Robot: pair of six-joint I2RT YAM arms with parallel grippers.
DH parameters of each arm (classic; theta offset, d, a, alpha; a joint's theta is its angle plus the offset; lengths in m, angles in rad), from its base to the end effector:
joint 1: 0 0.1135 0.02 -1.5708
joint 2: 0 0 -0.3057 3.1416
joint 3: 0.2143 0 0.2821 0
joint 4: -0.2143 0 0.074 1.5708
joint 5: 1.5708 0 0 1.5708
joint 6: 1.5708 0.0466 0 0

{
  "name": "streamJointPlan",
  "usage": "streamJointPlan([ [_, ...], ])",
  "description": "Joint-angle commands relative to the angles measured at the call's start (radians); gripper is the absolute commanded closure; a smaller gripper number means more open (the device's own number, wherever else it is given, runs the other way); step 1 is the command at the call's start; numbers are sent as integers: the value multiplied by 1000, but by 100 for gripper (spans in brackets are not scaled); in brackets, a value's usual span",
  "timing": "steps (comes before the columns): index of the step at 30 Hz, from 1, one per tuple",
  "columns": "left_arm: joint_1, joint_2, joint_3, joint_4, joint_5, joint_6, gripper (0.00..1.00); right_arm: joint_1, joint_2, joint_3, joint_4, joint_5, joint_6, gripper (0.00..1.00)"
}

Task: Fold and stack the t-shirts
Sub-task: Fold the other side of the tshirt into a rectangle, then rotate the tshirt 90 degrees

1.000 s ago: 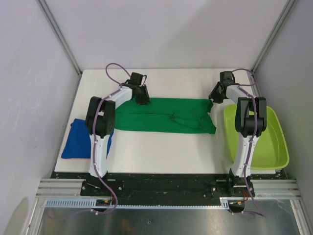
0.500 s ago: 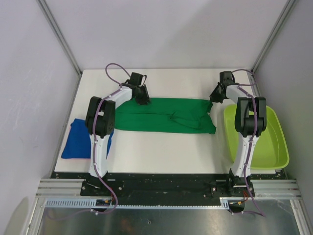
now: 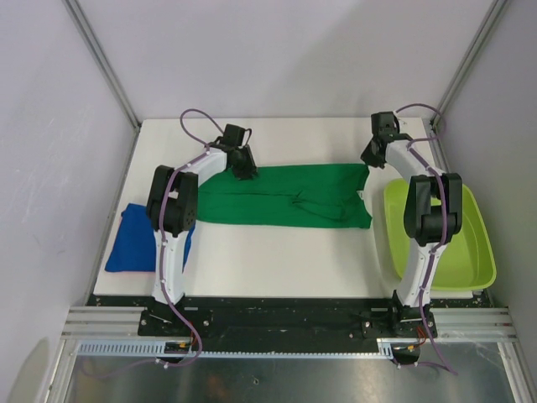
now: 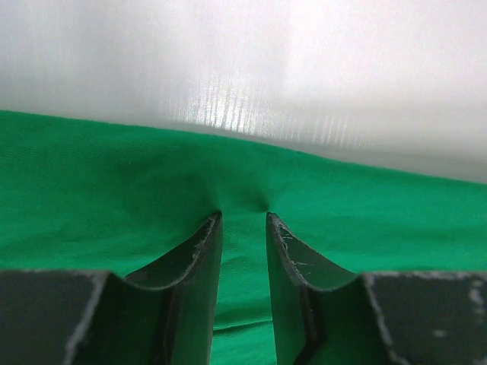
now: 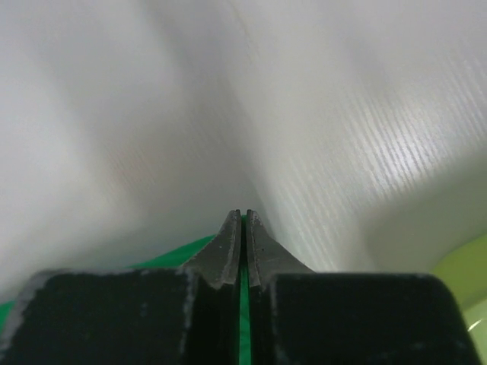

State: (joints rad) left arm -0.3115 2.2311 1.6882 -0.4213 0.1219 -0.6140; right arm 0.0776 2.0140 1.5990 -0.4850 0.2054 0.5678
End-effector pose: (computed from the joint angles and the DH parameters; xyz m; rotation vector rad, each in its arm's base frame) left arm 0.5152 -0.1718 0.1651 -0.3434 2.5837 -0.5064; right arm 0.5011 0.0294 0.2397 0.6781 2.3491 0.0313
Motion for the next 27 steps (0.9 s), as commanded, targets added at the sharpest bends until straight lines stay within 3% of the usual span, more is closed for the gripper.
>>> streamJointPlan([
  [1, 9, 23, -16, -9, -38, -11, 65, -23, 4, 41, -36, 98, 6, 91],
  [3, 11, 23, -16, -9, -35, -11, 65, -35, 5, 41, -40, 104, 8, 77],
  [6, 13, 23, -14, -9, -30, -9, 64, -51, -12, 35, -38, 99, 4, 68],
  [11, 13, 29, -7, -9, -15, -8, 64, -32, -46, 29, -44, 80, -9, 68],
  [17, 13, 9, 8, -7, 25, 36, 62, 39, -133, -118, -15, -2, 38, 70],
  [27, 21, -151, 7, -9, 80, 262, 51, 190, -357, -401, 39, -58, 243, 71],
])
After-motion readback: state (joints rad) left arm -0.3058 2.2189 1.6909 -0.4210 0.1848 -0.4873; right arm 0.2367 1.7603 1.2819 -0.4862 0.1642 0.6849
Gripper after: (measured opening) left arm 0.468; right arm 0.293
